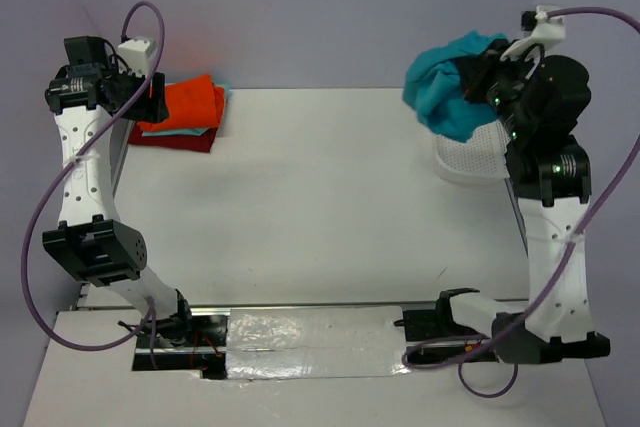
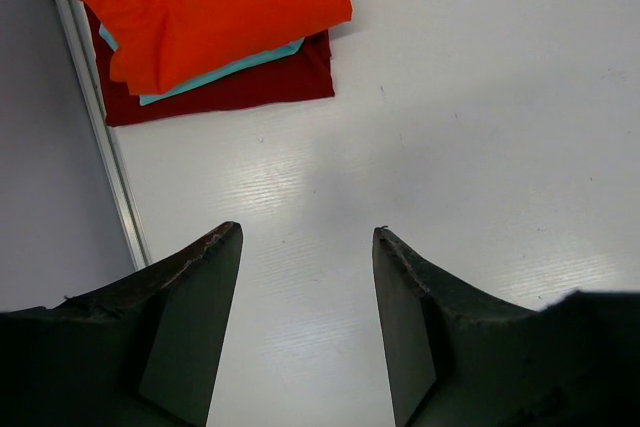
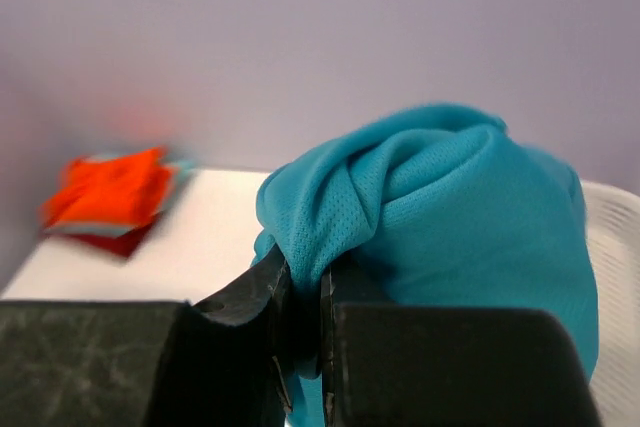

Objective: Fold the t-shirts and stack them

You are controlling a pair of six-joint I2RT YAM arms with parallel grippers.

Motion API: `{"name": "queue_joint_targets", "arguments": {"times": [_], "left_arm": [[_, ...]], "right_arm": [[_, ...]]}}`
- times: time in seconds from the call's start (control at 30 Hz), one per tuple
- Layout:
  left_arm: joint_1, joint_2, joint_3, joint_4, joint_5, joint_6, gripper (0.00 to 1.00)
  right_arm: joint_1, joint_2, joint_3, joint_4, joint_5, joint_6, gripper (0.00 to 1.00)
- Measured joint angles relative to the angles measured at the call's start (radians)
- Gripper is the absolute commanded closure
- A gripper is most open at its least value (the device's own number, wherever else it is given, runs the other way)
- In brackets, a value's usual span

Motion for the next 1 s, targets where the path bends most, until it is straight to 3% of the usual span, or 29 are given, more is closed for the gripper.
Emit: {"name": "queue_joint_targets", "arguments": {"times": [0.23, 0.27, 0.3, 0.33, 0.4, 0.43, 0.57, 0.67, 0.7, 0.73, 0.8, 0.87, 0.93, 0.97, 1.0], "left_arm": [[0.000, -0.002, 0.000, 0.002, 0.006, 0.000, 0.32], [0.000, -0.002, 0.000, 0.002, 0.006, 0.000, 0.32], [0.000, -0.002, 0.000, 0.002, 0.005, 0.001, 0.32], [0.000, -0.002, 0.000, 0.003, 0.002, 0.001, 0.32], [0.000, -0.002, 0.000, 0.003, -0.001, 0.004, 0.32], [0.000, -0.002, 0.000, 0.003, 0.000, 0.005, 0.32], [-0.016, -0.002, -0.007, 0.014, 0.018, 0.032, 0.32], [-0.090, -0.014, -0.106, 0.041, 0.018, 0.085, 0.32], [-0.128, -0.022, -0.171, 0.044, 0.019, 0.106, 0.33], [-0.161, -0.028, -0.233, 0.041, 0.022, 0.119, 0.33], [-0.224, -0.035, -0.372, 0.046, 0.027, 0.154, 0.34], [-0.258, -0.035, -0.484, 0.039, 0.027, 0.178, 0.33], [-0.261, -0.046, -0.589, 0.042, 0.014, 0.201, 0.31], [-0.258, -0.052, -0.615, 0.047, 0.005, 0.208, 0.30], [-0.256, -0.063, -0.648, 0.055, -0.016, 0.211, 0.27]], "right_arm": [[0.340, -0.082, -0.167, 0.176, -0.189, 0.072, 0.97], [0.372, -0.072, -0.203, 0.207, -0.215, 0.096, 0.87], [0.397, -0.050, -0.235, 0.235, -0.237, 0.128, 0.70], [0.410, -0.016, -0.257, 0.251, -0.249, 0.162, 0.38], [0.415, 0.116, -0.264, 0.254, -0.259, 0.217, 0.10], [0.414, 0.211, -0.244, 0.238, -0.256, 0.229, 0.00], [0.385, 0.615, -0.100, 0.128, -0.208, 0.243, 0.00], [0.355, 0.705, -0.232, 0.072, -0.169, 0.249, 0.00], [0.347, 0.688, -0.286, 0.053, -0.164, 0.252, 0.08], [0.343, 0.665, -0.331, 0.048, -0.166, 0.253, 0.26], [0.344, 0.611, -0.391, 0.050, -0.190, 0.241, 1.00], [0.362, 0.556, -0.423, 0.071, -0.208, 0.241, 0.99], [0.407, 0.502, -0.457, 0.106, -0.209, 0.233, 0.61], [0.435, 0.486, -0.471, 0.121, -0.207, 0.223, 0.61], [0.475, 0.473, -0.481, 0.135, -0.205, 0.208, 0.47]]}}
